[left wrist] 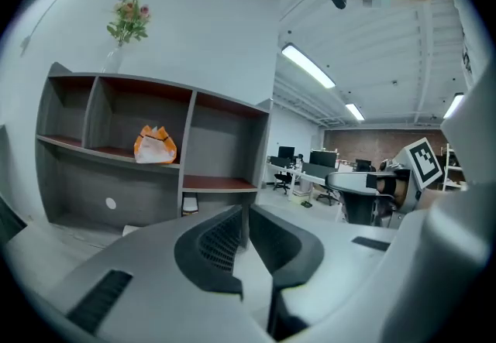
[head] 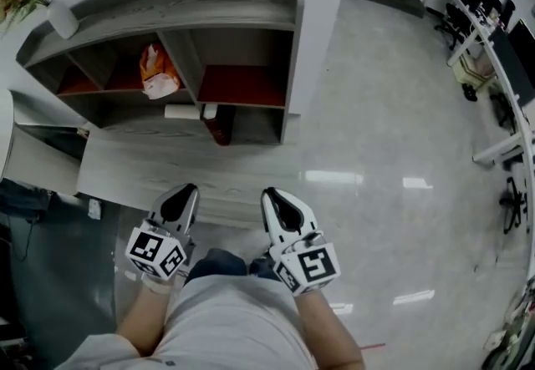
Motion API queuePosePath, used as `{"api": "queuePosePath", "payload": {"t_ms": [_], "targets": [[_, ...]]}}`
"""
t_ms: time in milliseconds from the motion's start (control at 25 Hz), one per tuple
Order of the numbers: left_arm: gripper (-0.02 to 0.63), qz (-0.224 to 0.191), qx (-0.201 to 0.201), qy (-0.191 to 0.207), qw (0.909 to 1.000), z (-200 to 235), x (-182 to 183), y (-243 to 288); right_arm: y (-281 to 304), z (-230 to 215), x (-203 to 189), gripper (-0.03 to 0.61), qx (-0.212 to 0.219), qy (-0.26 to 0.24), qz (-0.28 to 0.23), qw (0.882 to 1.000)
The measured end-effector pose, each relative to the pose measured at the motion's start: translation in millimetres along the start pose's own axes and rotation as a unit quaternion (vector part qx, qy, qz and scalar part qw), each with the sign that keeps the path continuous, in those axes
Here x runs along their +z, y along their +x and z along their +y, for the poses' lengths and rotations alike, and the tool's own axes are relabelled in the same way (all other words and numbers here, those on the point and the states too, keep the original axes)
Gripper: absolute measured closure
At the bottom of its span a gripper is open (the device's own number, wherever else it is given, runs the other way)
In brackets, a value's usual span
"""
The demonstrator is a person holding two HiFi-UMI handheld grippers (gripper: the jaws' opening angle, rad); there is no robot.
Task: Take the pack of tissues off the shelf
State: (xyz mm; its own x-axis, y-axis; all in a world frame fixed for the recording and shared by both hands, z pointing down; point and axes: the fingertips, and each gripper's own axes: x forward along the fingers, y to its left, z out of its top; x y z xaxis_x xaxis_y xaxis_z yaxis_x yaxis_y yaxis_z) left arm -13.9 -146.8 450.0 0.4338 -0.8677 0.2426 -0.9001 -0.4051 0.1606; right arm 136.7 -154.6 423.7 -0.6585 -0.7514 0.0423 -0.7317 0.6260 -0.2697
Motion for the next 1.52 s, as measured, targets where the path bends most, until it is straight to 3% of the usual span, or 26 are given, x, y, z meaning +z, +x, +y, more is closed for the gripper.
{"api": "queuePosePath", "payload": {"t_ms": [240,640,1080,1520], "targets": [[0.592,-0.018,0.051,0.002,0.9985,29.3,28.7,8.8,34.5,3.7,10.7,0.548,0.035,0.007,0.012,0.999],[0.588,-0.048,0.119,-0.004,0.9918,118.3,60.0,20.1,107.2,26.5,27.5,0.548,0.068,0.004,0.019,0.997],[0.485,-0.076,0.147,0.0,0.9863,209.1,94.9,60.4,167.8,39.9,29.1,0.548,0.068,-0.011,0.021,0.997],[0.462,-0.078,0.148,-0.002,0.9859,258.2,104.7,96.8,201.2,23.4,33.0,0.548,0.046,-0.025,0.023,0.998]]}}
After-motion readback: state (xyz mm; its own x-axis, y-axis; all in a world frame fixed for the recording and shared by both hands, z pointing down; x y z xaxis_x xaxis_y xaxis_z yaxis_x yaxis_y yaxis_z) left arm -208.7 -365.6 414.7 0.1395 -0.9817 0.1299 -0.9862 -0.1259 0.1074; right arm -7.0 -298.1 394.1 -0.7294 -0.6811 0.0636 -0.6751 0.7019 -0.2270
